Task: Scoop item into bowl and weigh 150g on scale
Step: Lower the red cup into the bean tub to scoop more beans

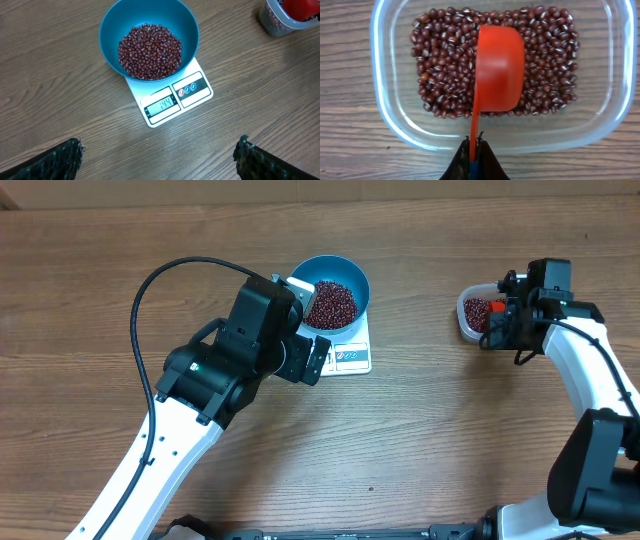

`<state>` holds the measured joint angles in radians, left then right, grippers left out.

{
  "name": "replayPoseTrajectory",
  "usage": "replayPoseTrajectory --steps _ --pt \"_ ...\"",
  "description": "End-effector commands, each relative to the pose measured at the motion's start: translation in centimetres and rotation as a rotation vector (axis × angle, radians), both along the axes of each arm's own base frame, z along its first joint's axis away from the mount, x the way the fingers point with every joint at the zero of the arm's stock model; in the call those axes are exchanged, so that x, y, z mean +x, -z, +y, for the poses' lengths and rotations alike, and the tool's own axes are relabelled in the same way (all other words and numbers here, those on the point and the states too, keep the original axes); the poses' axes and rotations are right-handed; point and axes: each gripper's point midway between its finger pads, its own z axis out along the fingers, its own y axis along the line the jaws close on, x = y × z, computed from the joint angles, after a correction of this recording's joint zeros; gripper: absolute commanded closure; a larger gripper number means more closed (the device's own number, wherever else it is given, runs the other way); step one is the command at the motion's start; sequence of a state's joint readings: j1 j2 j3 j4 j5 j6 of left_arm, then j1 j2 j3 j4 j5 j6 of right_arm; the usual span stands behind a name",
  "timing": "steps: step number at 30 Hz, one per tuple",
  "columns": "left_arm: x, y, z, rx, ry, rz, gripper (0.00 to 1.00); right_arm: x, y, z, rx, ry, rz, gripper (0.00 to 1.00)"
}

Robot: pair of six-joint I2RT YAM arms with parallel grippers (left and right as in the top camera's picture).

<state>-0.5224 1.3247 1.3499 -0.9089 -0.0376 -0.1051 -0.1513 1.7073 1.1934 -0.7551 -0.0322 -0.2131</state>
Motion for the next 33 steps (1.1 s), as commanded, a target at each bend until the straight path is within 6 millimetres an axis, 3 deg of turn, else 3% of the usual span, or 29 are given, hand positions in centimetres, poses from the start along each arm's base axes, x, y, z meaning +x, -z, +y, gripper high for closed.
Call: replayPoseTrajectory --steps 1,9,20,27,33 --pt "0.2 -0.5 -0.3 -0.013 0.003 -0.01 0.0 0.1 0.4 1.4 0.083 -0.023 0.003 0.96" --pt "0.2 -0.5 -0.3 -0.013 0.003 -0.01 0.0 0.1 0.1 0.8 0.139 -0.002 -0.01 0.96" --pt "0.2 -0.5 -0.3 -0.013 0.003 -0.01 0.0 0.3 -3.0 0.2 0.56 0.034 -0.143 0.96" --pt "0.2 -0.5 -0.3 -0.012 0.003 -0.01 0.0 -0.6 -3.1 -0.9 0.592 0.082 -0.129 0.96" --pt "0.2 -0.5 -0.3 -0.013 0.003 -0.01 0.0 -0.7 -4.9 -0.6 0.611 0.068 -0.161 0.96"
